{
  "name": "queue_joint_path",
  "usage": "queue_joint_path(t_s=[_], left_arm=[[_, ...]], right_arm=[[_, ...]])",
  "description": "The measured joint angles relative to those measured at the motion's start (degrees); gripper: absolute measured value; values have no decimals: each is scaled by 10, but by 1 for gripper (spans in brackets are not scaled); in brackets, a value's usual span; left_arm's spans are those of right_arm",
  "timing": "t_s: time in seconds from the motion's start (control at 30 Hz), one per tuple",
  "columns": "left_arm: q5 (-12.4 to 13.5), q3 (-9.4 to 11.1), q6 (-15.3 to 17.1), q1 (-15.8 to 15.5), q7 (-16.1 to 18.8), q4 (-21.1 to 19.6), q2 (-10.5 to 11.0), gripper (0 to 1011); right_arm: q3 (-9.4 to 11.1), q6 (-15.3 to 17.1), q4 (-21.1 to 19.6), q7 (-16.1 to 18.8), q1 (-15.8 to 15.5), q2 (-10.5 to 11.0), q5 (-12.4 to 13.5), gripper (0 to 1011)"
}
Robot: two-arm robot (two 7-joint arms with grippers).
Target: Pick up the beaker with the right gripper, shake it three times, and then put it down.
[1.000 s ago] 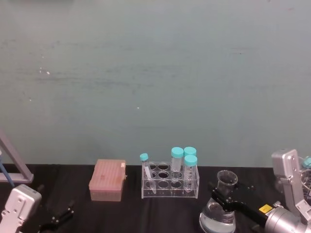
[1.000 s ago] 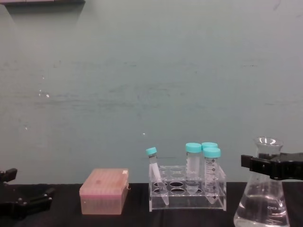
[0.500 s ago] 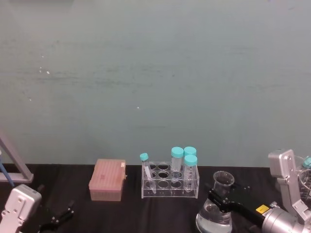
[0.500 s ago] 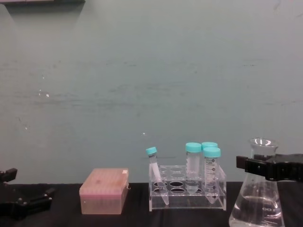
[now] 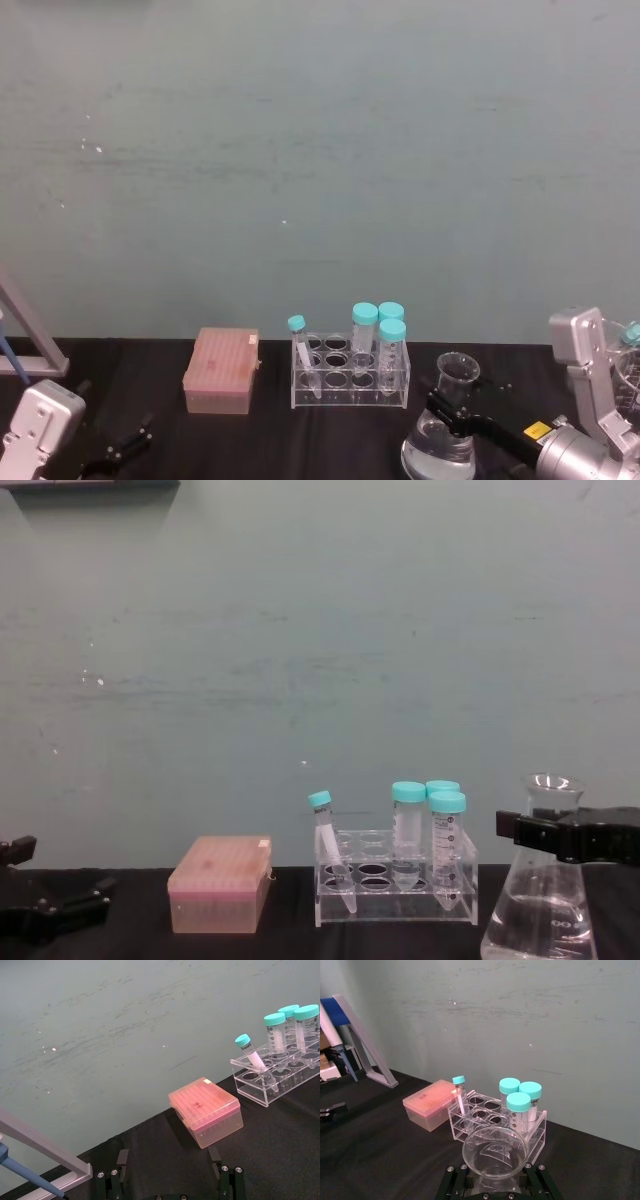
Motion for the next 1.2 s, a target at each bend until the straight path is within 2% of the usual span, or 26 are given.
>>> queue_joint_path(t_s=[1.2], left_arm=[[0,0,0,0,0,0,0,1000]], right_arm=[[-10,4,17,-1,10,-6,1,449]])
